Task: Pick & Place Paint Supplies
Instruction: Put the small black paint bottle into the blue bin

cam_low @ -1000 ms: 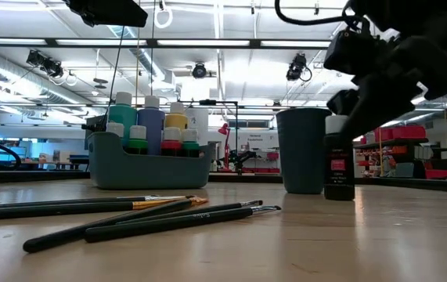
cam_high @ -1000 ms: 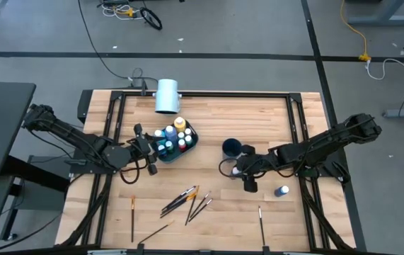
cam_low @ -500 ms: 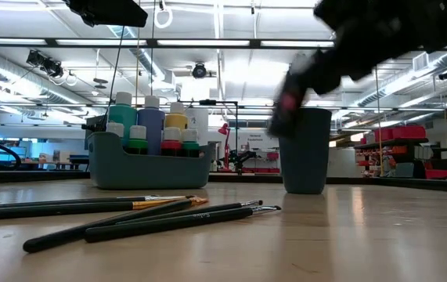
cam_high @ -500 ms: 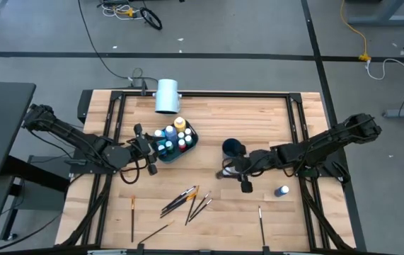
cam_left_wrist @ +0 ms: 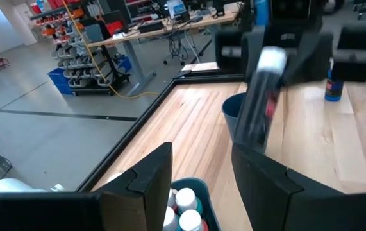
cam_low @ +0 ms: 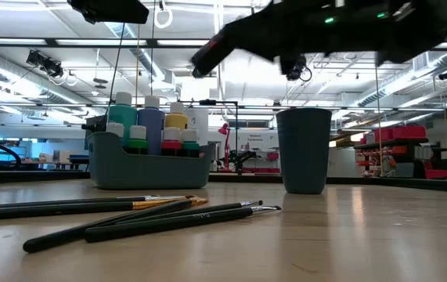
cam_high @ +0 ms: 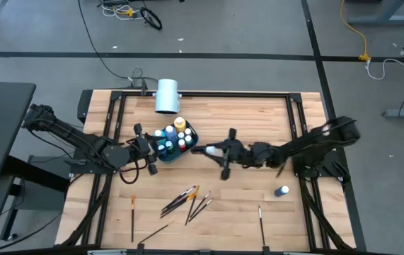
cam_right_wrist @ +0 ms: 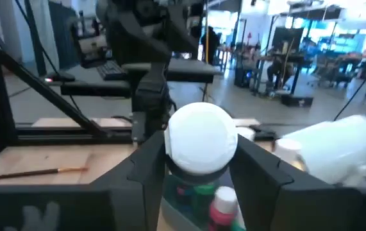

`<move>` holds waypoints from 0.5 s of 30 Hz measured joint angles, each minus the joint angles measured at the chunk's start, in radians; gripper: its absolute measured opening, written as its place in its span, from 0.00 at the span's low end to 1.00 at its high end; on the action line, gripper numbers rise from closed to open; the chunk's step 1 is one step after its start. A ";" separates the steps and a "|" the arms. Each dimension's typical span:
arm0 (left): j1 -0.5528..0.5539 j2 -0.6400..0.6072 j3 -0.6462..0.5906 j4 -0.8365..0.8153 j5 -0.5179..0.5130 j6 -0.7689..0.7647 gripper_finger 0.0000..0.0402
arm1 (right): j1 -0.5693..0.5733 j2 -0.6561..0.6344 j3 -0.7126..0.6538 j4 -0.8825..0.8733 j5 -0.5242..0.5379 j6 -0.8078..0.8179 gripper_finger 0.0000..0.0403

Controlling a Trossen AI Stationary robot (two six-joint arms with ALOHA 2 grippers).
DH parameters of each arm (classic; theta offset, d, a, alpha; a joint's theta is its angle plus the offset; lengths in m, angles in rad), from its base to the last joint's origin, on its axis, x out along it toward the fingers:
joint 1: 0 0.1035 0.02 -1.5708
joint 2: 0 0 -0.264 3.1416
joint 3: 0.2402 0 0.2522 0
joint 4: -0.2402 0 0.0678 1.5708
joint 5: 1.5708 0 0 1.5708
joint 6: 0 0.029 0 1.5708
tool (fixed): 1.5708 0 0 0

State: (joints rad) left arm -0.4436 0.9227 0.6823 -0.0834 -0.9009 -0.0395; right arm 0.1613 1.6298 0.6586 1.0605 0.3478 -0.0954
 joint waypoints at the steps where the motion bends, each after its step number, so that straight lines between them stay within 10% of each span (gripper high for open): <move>1: 0.000 0.000 0.000 0.000 0.000 0.000 0.42 | -0.007 0.043 0.040 -0.015 -0.003 0.003 0.36; 15: 0.000 0.000 0.000 -0.001 0.001 0.003 0.42 | -0.066 0.430 0.631 -0.697 0.085 0.060 0.36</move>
State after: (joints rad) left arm -0.4435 0.9226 0.6823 -0.0841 -0.9001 -0.0368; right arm 0.0955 2.0602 1.2896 0.3639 0.4326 -0.0357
